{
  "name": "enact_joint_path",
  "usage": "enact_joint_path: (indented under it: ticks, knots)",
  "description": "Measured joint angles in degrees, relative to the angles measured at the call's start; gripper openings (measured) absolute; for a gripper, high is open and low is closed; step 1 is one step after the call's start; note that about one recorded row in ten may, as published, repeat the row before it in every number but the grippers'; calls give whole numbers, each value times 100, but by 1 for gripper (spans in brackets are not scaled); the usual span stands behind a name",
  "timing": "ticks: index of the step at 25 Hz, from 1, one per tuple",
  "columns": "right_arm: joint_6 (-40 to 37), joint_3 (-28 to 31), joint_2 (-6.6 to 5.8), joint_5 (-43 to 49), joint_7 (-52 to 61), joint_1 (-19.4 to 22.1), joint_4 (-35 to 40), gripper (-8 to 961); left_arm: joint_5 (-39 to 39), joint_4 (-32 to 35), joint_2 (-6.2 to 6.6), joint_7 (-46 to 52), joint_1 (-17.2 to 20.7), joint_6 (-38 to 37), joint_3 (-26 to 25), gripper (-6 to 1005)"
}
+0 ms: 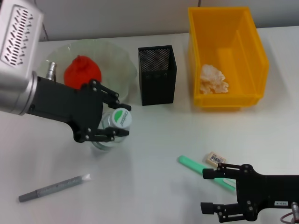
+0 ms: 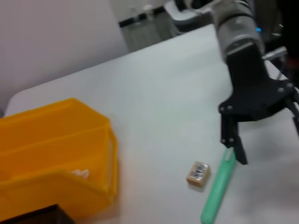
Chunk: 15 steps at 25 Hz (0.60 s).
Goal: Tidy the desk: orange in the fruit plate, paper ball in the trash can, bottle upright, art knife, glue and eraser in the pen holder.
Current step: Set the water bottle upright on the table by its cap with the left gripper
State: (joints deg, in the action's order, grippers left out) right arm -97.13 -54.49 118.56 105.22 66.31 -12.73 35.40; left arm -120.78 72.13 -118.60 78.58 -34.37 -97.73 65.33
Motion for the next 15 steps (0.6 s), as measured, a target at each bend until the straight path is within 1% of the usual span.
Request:
enact_joint_path:
  ticks: [5, 6, 8, 15]
  knots:
    - [-7, 0, -7, -1, 5, -50, 11, 838, 141, -262, 7, 193, 35, 78, -342, 455]
    - [-7, 0, -8, 5, 6, -60, 11, 838, 141, -262, 7, 193, 35, 78, -342, 456]
    - [-7, 0, -8, 14, 7, -69, 11, 838, 230, -352, 9, 389, 40, 101, -569, 460]
    - [-8, 0, -13, 26, 7, -65, 7, 839, 309, -401, 20, 820, 84, 158, -849, 471]
